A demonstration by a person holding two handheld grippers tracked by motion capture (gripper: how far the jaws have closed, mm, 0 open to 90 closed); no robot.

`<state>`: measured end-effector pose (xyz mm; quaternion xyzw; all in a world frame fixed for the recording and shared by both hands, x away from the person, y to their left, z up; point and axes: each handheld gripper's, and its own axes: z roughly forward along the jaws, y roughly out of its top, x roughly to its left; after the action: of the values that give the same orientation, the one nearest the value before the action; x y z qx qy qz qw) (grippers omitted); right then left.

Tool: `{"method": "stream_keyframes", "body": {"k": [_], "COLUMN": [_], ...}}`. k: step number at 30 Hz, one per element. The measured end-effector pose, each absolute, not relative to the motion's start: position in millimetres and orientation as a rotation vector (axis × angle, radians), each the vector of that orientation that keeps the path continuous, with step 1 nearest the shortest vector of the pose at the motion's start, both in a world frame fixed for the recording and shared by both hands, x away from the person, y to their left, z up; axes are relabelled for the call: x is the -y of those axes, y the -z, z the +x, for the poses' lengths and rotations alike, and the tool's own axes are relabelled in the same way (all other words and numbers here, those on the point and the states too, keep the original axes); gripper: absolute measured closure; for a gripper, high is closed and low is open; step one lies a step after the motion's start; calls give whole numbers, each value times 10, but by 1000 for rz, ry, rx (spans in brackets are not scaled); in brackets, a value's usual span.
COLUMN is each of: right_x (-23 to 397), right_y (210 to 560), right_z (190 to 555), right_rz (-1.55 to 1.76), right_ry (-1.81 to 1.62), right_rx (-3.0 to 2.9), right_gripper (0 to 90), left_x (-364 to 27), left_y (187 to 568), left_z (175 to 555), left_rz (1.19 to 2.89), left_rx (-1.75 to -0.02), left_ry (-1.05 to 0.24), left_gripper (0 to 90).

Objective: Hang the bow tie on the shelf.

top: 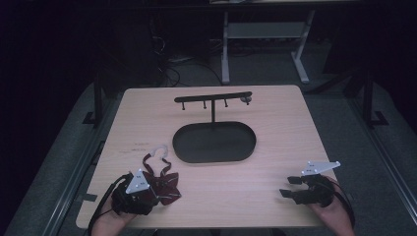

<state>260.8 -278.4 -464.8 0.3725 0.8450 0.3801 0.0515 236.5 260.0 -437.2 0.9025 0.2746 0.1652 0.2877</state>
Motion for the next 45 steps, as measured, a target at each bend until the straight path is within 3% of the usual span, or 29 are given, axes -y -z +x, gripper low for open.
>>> {"method": "stream_keyframes", "body": {"k": [17, 45], "right_x": [2696, 2672], "right_y": [4606, 4537], "right_z": [2542, 2478], "right_rz": [1101, 1062], "right_ry": [-1148, -1157], "right_rx": [-2590, -2571], "right_gripper": [364, 364], "left_x": [-2555, -2677], "left_y": [4280, 3827], "left_z": [2340, 2809], "left_rz": [2434, 2516], "left_rx": [-650, -600], "left_ry": [-441, -449], "left_gripper": [278, 325]}}
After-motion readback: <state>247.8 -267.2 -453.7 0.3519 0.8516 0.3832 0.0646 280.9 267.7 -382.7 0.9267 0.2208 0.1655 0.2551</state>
